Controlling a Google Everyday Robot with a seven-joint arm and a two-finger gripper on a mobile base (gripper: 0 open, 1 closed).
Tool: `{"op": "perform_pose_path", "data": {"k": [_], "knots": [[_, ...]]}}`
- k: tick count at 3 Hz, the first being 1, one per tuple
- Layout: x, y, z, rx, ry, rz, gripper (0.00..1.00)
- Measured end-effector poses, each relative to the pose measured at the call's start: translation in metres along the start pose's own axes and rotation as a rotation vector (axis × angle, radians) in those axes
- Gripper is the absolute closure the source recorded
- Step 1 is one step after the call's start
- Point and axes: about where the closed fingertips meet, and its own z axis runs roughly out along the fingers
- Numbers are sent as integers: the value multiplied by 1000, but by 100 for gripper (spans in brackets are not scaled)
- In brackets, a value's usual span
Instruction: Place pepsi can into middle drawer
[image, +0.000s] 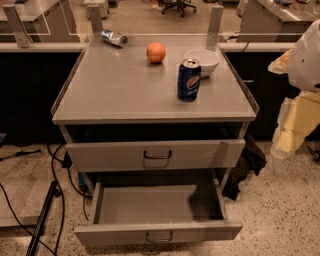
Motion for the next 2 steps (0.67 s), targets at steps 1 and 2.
{"op": "perform_pose_path", "data": {"k": [1, 2], "knots": [[0, 0, 0, 0, 0, 0, 0], [-11, -19, 5, 24, -33, -12, 0]]}}
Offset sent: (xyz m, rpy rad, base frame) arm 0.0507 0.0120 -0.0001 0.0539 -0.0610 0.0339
